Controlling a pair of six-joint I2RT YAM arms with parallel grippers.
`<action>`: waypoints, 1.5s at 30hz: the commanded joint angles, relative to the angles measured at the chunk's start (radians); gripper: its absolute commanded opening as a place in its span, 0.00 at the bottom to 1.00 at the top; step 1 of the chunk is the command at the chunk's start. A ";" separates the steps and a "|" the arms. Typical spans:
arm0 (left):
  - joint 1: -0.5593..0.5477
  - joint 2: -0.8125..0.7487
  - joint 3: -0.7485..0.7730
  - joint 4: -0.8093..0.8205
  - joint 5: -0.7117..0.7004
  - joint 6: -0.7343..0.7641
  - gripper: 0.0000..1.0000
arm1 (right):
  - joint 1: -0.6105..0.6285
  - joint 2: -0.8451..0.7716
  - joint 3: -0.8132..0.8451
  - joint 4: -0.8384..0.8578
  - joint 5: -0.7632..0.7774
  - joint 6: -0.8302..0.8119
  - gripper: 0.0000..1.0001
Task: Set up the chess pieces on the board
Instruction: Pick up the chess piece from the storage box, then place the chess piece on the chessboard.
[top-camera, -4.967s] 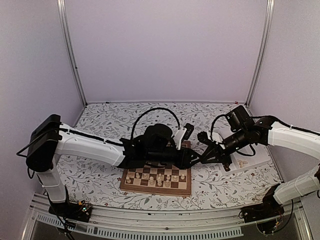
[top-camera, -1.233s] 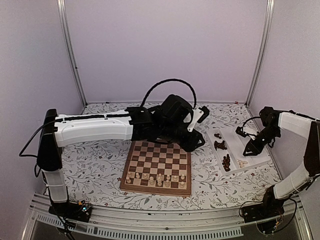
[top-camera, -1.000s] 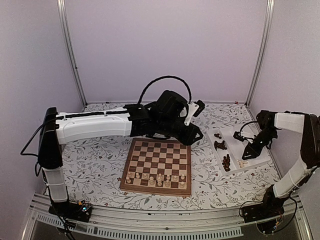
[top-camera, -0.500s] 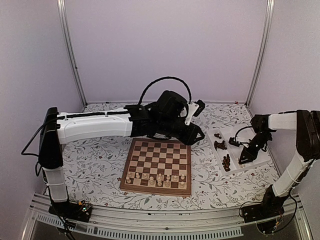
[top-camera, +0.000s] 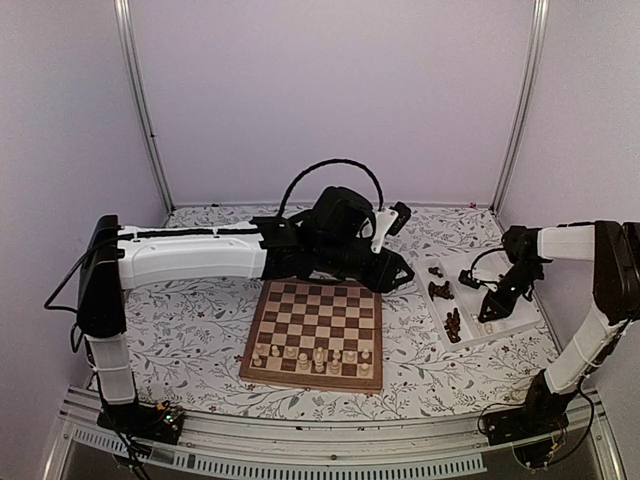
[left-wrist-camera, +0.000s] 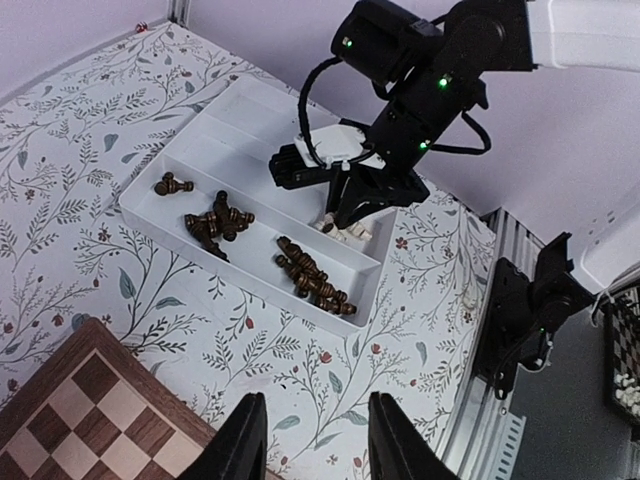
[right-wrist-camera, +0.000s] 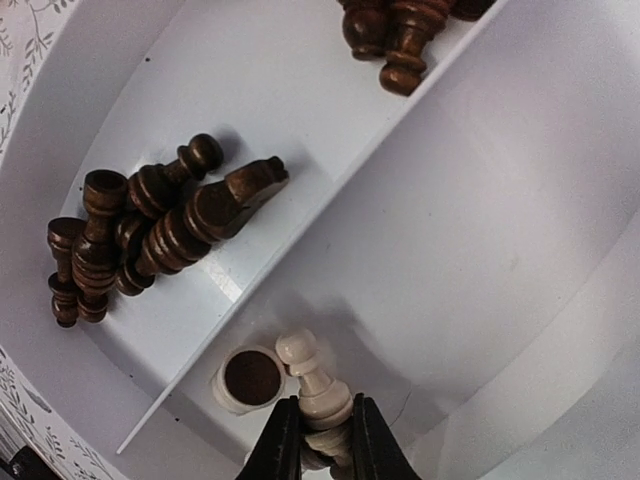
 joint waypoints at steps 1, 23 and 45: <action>0.008 -0.001 -0.033 0.101 0.035 -0.033 0.36 | -0.007 -0.112 0.019 -0.037 -0.031 0.019 0.06; -0.035 0.290 0.153 0.391 0.071 -0.191 0.38 | -0.114 -0.298 -0.053 -0.012 -0.311 0.025 0.04; -0.039 0.680 0.555 0.419 0.225 -0.405 0.40 | -0.098 -0.458 -0.097 -0.073 -0.431 -0.156 0.09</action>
